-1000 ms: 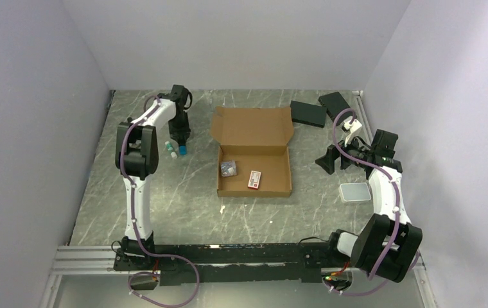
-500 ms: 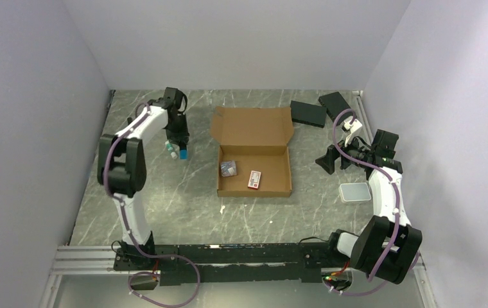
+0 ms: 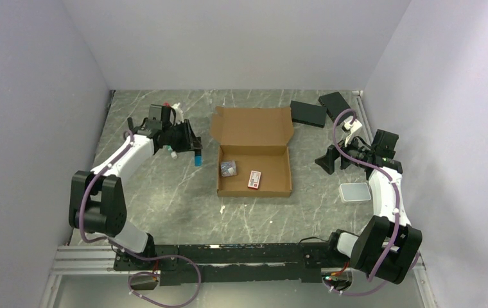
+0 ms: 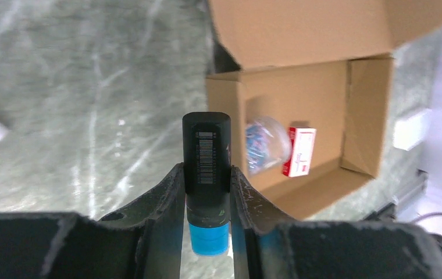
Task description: Fold the paper box
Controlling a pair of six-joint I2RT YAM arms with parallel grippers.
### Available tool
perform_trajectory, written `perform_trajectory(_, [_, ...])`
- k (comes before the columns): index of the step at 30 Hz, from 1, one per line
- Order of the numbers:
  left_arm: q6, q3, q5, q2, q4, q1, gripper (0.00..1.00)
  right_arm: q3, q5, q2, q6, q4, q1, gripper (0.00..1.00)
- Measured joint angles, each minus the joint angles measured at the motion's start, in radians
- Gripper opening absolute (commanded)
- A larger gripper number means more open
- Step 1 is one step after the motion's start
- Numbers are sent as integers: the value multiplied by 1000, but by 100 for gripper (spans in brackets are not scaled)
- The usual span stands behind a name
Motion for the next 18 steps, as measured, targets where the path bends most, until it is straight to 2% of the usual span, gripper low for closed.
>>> perform_trajectory(9, [-95,-136,166,-119,241,-24,0,0,-3,0,0,0,0,100])
perform_trajectory(18, [-111,-111,166,-77,331,-155,0,0,-3,0,0,0,3,100])
